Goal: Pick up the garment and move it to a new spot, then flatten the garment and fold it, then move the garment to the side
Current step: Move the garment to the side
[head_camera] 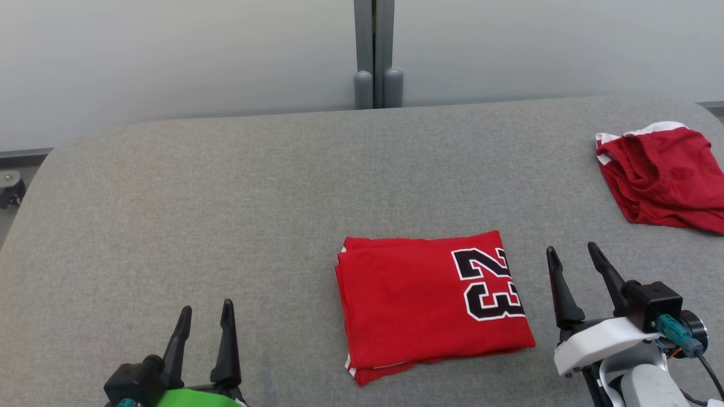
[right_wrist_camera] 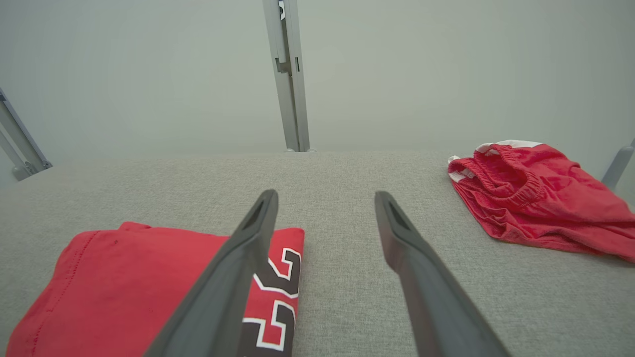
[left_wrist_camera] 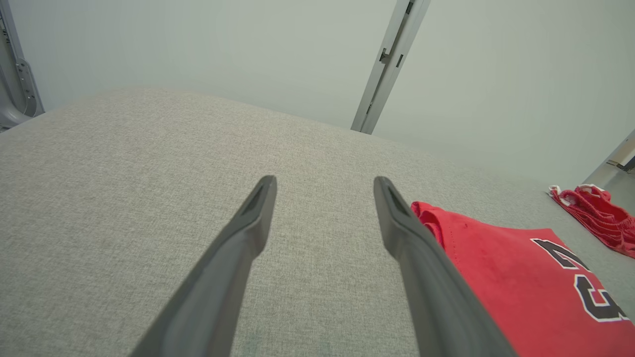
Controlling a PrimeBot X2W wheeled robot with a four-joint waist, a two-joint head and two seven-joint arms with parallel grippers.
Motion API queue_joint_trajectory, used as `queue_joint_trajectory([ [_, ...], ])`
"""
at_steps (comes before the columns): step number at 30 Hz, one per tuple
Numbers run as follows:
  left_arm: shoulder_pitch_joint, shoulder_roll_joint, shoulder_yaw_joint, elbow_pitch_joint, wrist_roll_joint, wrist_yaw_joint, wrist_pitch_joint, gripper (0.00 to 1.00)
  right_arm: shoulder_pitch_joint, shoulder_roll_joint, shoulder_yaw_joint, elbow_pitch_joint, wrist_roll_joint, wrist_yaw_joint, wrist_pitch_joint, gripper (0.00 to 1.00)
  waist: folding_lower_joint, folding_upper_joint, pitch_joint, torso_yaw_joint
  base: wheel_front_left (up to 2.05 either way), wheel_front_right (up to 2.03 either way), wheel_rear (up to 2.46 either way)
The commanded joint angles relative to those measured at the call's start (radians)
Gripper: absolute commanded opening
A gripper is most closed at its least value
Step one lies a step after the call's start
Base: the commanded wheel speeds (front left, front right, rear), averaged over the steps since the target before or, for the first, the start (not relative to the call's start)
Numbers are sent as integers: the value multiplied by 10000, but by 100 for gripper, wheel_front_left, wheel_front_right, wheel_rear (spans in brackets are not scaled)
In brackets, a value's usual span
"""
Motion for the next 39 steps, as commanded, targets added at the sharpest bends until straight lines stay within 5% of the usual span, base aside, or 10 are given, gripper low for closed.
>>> queue_joint_trajectory([
  [1, -89, 0, 34, -43, 94, -30, -29, 100, -133, -33, -56, 68, -107, -9, -43, 100, 0, -1, 9, 11, 0, 0, 0],
  [5, -159, -2, 26, -55, 110, -31, -29, 100, -321, -32, 14, 550, -586, -9, 2, 100, 0, -1, 59, 58, 0, 0, 0],
  [12, -304, -2, 49, 3, 136, -31, -29, 100, -1032, -176, 284, 1327, -1115, -9, 1702, 100, 0, -1, 287, 254, 0, 0, 0],
  [22, -539, -1, 106, 28, 166, -31, -29, 100, -1889, -1118, 1581, 1870, 358, -9, 4404, 100, 0, -1, 710, 625, 0, 0, 0],
  [34, -818, -4, 117, 21, 157, -31, -29, 100, -2709, -1431, 2532, 2874, 1263, -9, 5340, 100, 0, -1, 1185, 819, 0, 0, 0],
  [36, -843, -5, 113, 26, 157, -31, -29, 100, -2801, -1438, 2665, 3014, 1362, -8, 5359, 44, 0, -1, 1212, 810, 0, 0, 0],
  [39, -853, -5, 81, 19, 156, -31, -29, 100, -2938, -1451, 2870, 3228, 1450, -8, 5281, 0, 0, -1, 1215, 736, 0, 0, 0],
])
